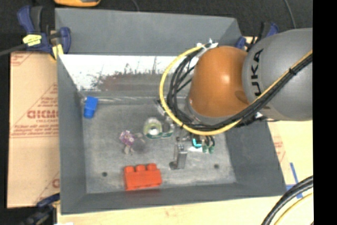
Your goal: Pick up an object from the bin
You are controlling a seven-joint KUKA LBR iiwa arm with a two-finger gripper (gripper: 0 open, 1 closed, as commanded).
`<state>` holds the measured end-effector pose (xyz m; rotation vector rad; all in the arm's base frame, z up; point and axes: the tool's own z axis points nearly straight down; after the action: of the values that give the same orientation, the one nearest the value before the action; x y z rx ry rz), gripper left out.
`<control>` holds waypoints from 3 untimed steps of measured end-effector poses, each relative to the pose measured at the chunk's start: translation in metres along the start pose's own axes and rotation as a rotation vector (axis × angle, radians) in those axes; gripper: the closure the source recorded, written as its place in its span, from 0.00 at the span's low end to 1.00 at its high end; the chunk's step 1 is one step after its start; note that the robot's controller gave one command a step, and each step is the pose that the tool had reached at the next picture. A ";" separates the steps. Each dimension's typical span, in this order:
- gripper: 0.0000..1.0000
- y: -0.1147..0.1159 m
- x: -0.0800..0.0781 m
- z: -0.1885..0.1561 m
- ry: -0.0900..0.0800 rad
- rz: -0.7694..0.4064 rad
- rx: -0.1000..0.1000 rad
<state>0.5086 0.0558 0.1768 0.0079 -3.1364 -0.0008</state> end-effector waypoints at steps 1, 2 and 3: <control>0.00 0.045 -0.052 0.109 -0.007 0.022 -0.001; 0.00 0.065 -0.090 0.074 -0.014 -0.037 0.000; 0.00 0.058 -0.073 0.060 -0.005 0.069 0.000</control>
Offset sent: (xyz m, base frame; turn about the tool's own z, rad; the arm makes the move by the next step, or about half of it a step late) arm 0.0508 0.0441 -0.1068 0.0257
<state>0.5812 0.1147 0.1164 -0.1005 -3.1394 -0.0006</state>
